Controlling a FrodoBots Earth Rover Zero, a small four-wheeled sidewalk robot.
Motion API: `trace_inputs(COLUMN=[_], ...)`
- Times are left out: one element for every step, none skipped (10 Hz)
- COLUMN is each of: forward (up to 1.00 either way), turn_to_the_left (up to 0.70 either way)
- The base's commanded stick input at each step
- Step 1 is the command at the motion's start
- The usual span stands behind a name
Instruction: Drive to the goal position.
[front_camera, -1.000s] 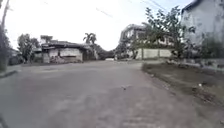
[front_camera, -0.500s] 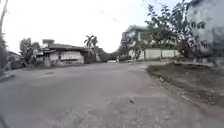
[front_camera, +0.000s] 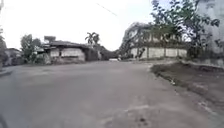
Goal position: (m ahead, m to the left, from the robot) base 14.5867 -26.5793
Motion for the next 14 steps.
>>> trace_inputs(forward=[1.00,1.00,1.00,1.00,1.00,1.00,1.00,1.00,0.90,0.85,0.85,0.85,0.85,0.85], turn_to_the_left=[-0.40,-0.24,0.00,0.00,0.00,0.00,0.00,0.00,0.00,0.00,-0.17,-0.34,-0.22,0.00])
